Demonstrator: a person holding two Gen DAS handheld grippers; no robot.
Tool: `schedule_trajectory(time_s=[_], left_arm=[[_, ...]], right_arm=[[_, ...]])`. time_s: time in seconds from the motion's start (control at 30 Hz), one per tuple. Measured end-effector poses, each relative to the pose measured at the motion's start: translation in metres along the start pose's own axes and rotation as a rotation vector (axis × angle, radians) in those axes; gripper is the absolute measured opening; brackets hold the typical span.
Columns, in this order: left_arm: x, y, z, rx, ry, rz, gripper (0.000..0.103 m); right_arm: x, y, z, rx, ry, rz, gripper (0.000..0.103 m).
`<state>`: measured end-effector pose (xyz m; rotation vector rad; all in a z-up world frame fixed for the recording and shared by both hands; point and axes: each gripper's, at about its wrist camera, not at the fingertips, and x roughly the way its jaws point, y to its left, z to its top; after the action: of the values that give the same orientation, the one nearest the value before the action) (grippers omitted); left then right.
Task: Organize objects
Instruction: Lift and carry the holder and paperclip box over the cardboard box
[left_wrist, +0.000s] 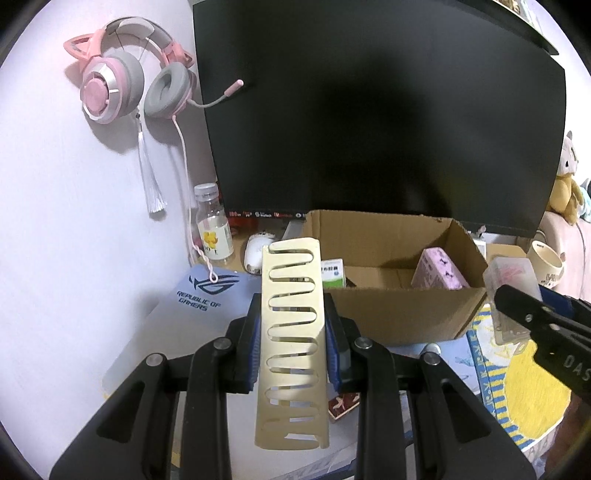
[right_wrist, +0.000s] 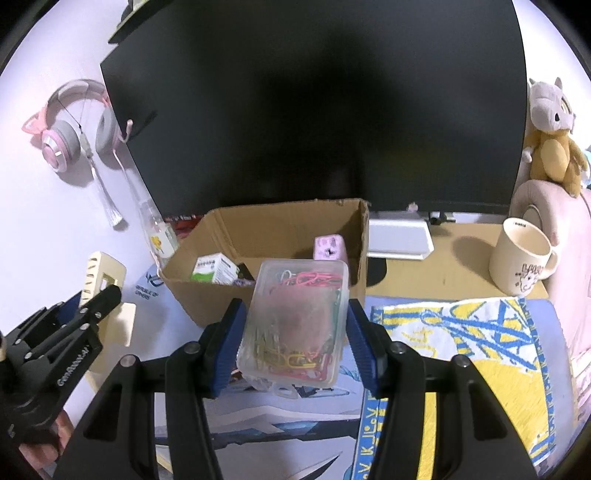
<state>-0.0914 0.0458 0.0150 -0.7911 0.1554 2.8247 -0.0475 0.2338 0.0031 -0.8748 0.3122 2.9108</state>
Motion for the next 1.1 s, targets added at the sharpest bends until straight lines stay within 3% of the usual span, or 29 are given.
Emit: schedule_trajectory(time_s=[0.63,1.1], left_arm=[[0.0,0.008,0.054,-0.035,-0.106,-0.002,0.027],[0.035,-0.001,0.07,-0.016,-0.117,-0.003,0.027]], right_arm=[[-0.008,-0.004,0.05,0.024,-0.082,-0.019,0.059],[0.024,-0.009,0.072,-0.004,-0.082,-0.002,0.059]])
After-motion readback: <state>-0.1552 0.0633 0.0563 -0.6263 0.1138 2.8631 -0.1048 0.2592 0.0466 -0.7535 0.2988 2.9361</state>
